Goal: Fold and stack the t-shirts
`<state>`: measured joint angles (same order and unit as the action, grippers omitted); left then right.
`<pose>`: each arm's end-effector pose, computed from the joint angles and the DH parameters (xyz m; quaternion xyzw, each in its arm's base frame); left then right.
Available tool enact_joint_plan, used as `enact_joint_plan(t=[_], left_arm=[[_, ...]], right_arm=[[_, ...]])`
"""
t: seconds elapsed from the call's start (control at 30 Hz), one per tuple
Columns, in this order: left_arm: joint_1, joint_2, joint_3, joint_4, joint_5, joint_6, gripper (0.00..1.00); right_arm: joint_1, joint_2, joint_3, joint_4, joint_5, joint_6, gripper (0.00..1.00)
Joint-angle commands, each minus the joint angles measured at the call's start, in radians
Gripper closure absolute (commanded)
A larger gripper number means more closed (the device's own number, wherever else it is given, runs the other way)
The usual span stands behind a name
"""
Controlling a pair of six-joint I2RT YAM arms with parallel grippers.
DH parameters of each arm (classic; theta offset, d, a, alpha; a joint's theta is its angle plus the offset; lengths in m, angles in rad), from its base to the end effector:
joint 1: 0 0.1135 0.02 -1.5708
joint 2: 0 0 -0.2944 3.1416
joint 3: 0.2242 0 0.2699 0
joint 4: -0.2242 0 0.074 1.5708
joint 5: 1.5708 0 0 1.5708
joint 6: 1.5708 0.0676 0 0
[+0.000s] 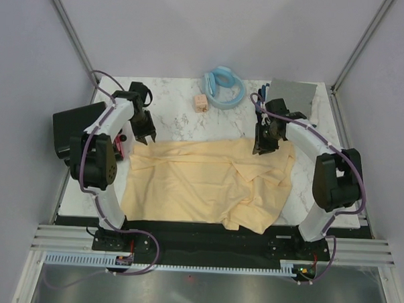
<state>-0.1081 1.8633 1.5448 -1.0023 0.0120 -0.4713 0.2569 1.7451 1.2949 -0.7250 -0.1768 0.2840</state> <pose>0.4061 -0.0449 0.2328 -0.1784 0.9760 -0.0413 0.1178 0.3725 0.1101 0.2133 -0.0041 0.9768 0.1357 0.1655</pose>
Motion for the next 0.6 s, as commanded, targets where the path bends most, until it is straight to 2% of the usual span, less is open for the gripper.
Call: enact_joint_plan(t=[0.0,0.33,0.4,0.47,0.5,0.53,0.57], left_arm=[[-0.025,0.046,-0.009,-0.038,0.042,0.056,0.59],[-0.045,0.230,0.116,-0.111,0.011,0.065,0.61],[-0.045,0.260,0.158,-0.145,-0.009,0.062,0.66],[-0.045,0.289,0.190,-0.159,-0.044,0.048,0.70],[-0.045,0.299,0.202,-0.174,-0.046,0.045,0.71],[-0.045,0.324,0.215,-0.182,-0.046,0.042,0.72],[-0.045,0.338,0.245,-0.189,-0.038,0.040,0.73]], right_arm=[[0.005,0.031,0.055,0.010,0.076,-0.005,0.65],[0.005,0.140,0.127,-0.034,0.135,0.004,0.66],[0.005,0.168,0.138,-0.056,0.148,0.003,0.66],[0.007,0.180,0.149,-0.074,0.158,0.004,0.71],[0.007,0.183,0.149,-0.077,0.163,0.004,0.76],[0.007,0.185,0.149,-0.083,0.171,0.004,0.86],[0.007,0.194,0.147,-0.089,0.171,0.004,0.89]])
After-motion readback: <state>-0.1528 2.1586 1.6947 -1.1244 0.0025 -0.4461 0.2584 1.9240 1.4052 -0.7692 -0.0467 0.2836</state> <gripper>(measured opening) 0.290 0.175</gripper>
